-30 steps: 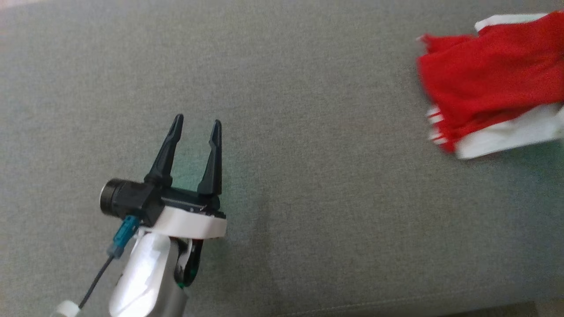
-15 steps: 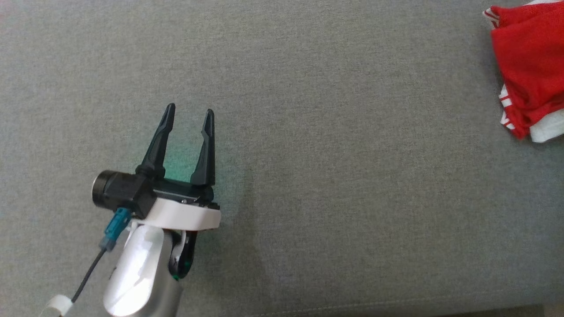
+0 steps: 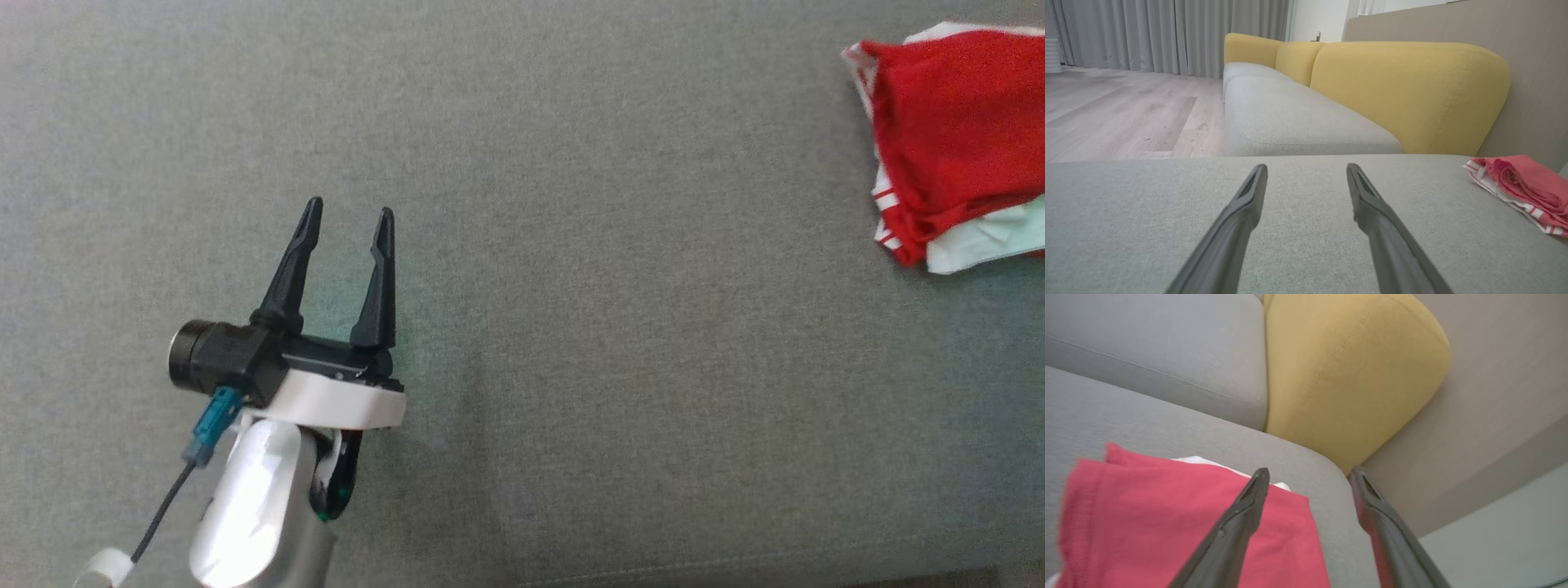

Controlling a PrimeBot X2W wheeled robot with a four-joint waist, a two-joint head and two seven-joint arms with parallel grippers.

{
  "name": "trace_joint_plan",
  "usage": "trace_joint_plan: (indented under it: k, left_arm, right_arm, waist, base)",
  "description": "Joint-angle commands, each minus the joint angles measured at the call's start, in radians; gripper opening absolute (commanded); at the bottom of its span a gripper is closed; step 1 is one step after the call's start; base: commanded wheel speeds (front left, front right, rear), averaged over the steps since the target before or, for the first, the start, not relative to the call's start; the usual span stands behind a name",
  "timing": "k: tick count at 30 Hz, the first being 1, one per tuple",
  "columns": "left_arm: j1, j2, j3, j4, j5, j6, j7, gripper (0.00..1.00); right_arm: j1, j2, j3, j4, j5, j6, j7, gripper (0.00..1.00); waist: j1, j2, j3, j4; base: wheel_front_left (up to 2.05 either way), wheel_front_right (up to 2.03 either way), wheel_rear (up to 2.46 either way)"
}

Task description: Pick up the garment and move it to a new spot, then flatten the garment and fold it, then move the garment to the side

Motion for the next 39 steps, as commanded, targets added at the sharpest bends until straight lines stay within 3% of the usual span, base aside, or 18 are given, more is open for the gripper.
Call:
trace_joint_plan:
  k: [1, 6, 13, 16, 23, 36, 39]
  left_arm:
    - [-0.007, 0.007, 0.043, -0.029, 0.000, -0.006, -0.006, 1.00]
    - [0.024, 0.007, 0.063, -0.037, -0.003, 0.002, -0.006, 1.00]
    - [0.076, 0.005, 0.086, -0.056, -0.011, 0.019, -0.006, 1.00]
    - [0.102, 0.005, 0.089, -0.059, -0.020, 0.028, -0.006, 1.00]
    - [0.173, 0.004, 0.083, -0.059, -0.052, 0.059, -0.006, 1.00]
    - [0.223, 0.004, 0.083, -0.081, -0.085, 0.100, -0.006, 1.00]
    - [0.223, 0.004, 0.081, -0.090, -0.100, 0.092, -0.006, 1.00]
  right_arm:
    - [0.008, -0.003, 0.012, -0.051, -0.004, -0.001, -0.012, 1.00]
    - [0.032, 0.120, 0.049, -0.151, 0.020, -0.001, -0.062, 1.00]
    - [0.125, 0.357, 0.087, -0.270, 0.122, -0.001, -0.147, 1.00]
    - [0.192, 0.409, 0.103, -0.279, 0.174, -0.001, -0.193, 1.00]
    - [0.362, 0.424, 0.201, -0.227, 0.351, -0.001, -0.315, 1.00]
    - [0.434, 0.425, 0.237, -0.173, 0.398, -0.001, -0.373, 1.00]
    - [0.432, 0.425, 0.238, -0.172, 0.398, -0.001, -0.375, 1.00]
  waist:
    - [0.0000, 0.0000, -0.027, -0.003]
    - [0.0000, 0.0000, -0.096, -0.007]
    - [0.0000, 0.0000, -0.182, 0.005]
    - [0.0000, 0.0000, -0.210, 0.017]
    - [0.0000, 0.0000, -0.261, 0.039]
    - [0.0000, 0.0000, -0.288, 0.049]
    - [0.0000, 0.0000, -0.288, 0.048]
  base:
    - [0.00, 0.00, 0.00]
    - [0.00, 0.00, 0.00]
    - [0.00, 0.00, 0.00]
    - [0.00, 0.00, 0.00]
    - [0.00, 0.00, 0.00]
    - [0.00, 0.00, 0.00]
    - [0.00, 0.00, 0.00]
